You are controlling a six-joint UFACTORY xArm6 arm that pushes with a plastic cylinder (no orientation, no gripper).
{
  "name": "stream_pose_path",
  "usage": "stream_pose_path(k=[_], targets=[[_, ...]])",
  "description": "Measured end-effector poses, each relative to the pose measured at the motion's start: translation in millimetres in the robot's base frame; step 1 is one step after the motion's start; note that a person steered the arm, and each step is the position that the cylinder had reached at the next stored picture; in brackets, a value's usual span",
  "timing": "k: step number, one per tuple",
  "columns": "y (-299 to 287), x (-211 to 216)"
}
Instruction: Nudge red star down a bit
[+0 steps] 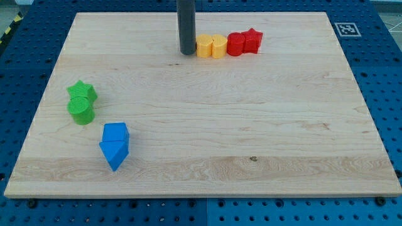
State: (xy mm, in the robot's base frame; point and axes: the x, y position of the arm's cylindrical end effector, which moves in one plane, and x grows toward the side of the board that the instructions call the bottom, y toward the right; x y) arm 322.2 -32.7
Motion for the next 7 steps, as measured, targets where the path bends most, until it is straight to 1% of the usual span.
stream_pose_path(k=[3,4,5,6,7], targets=[[-76.5,-0.1],[-83.6,-0.8],[-109.4,-29.2],[-137.1,-85.6],[-136.8,-120.9]])
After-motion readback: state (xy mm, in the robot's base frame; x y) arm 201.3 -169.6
